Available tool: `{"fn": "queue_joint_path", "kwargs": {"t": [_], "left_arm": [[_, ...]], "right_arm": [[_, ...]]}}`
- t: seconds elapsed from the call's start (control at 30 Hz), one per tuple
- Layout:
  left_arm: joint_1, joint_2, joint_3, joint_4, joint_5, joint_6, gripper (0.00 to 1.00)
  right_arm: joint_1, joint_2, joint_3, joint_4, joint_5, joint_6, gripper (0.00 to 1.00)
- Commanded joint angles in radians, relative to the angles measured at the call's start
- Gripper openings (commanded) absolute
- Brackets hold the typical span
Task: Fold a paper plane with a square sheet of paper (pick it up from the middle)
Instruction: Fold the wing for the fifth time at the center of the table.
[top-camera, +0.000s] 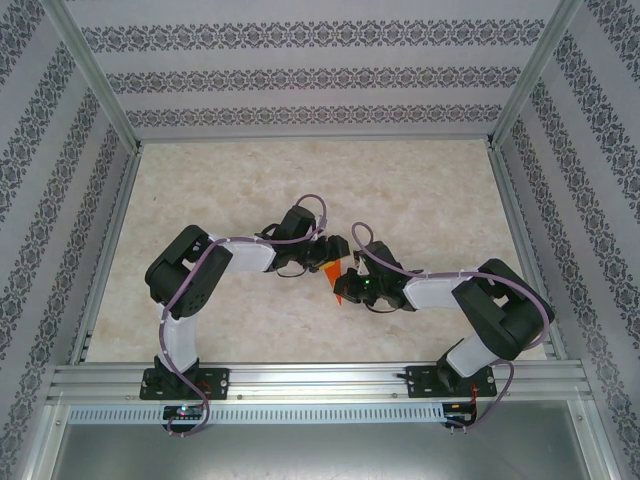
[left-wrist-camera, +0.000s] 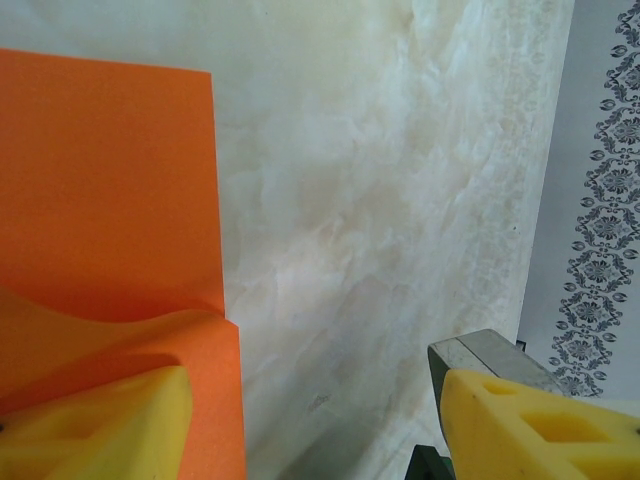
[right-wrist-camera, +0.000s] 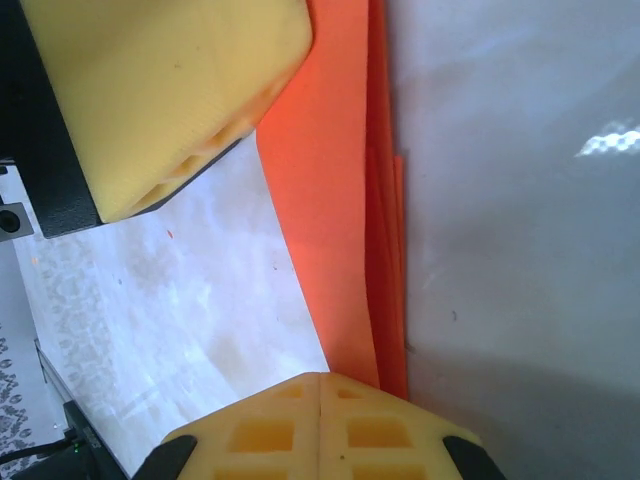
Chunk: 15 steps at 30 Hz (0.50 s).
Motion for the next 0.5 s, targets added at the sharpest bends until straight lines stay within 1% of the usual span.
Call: {"fn": "queue_joint_path", "kwargs": {"t": [0.0,0.2,0.3,0.47], "left_arm": [[-0.012,0.037,0.001,-0.073,-0.024,0.011,0.68],[-0.013,0.036,-0.002,-0.081,-0.032,0.008,0.67],[-0.013,0.036,-0.004,-0.089,-0.036,0.006,0.68],[-0.012,0.036,-0.002,-0.100,-0.043,0.006,0.67]], "right_arm": [[-0.006,0.020,-0.009,0.019,0.008,-0.003,0.03],[0.006,0.062,-0.047,-0.037,-0.008,0.003,0.02],[0.016,0.042,-0.047,-0.115,0.001,-0.022,0.02],[0.022,-0.027,-0.054,-0.173,0.010,-0.037,0.03]]}}
